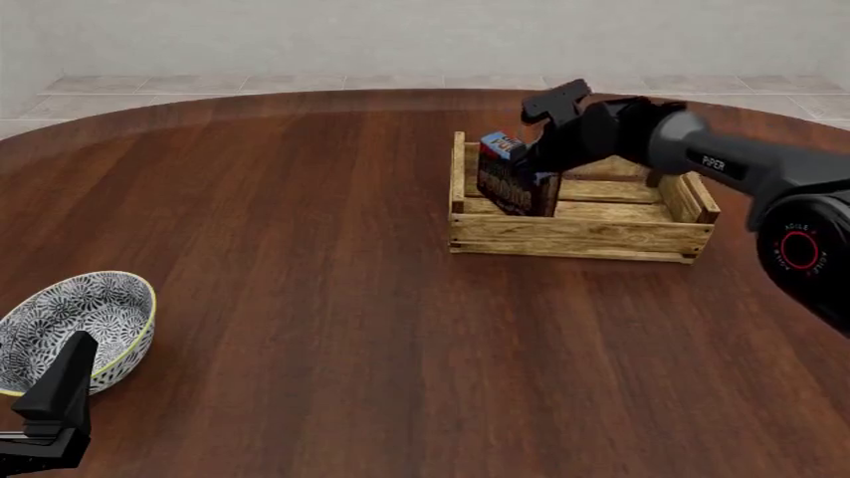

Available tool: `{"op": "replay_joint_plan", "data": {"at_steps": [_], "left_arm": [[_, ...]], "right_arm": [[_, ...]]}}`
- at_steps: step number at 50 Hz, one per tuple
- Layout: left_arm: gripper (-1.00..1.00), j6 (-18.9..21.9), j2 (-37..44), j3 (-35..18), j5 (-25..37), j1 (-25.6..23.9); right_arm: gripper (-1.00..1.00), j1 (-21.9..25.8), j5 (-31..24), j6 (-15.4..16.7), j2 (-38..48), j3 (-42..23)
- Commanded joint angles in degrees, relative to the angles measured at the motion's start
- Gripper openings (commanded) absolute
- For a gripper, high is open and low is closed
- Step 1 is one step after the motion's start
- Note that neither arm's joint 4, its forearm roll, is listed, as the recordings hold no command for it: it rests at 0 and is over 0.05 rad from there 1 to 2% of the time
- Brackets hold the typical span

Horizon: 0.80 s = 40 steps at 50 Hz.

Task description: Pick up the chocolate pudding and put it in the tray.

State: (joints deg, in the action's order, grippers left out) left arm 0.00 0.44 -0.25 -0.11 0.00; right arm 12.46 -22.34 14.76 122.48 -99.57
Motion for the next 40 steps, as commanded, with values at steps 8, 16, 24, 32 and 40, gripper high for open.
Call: {"op": "replay_joint_plan", "data": {"at_steps": [8, 16, 24, 32, 40], "left_arm": [[1.00, 0.00, 0.00, 0.00, 0.00, -0.01], [1.00, 0.01, 0.00, 0.00, 0.00, 0.00], [1.00, -0.01, 0.00, 0.00, 0.00, 0.00], [1.00, 0.00, 0.00, 0.00, 0.00, -0.01], [1.00, -0.01, 0.00, 0.00, 0.00, 0.00]], "right_arm": [[1.00, 1.57, -2.42, -0.67, -7.87, 1.22], [1.00, 4.19, -2.21, -0.87, -17.73, 5.73], [1.00, 6.46, -4.43, 0.32, -30.79, 10.25], [1.00, 5.93, -6.62, 1.01, -42.26, 13.45], [1.00, 6.45, -9.11, 2.38, -57.46, 19.40]]}}
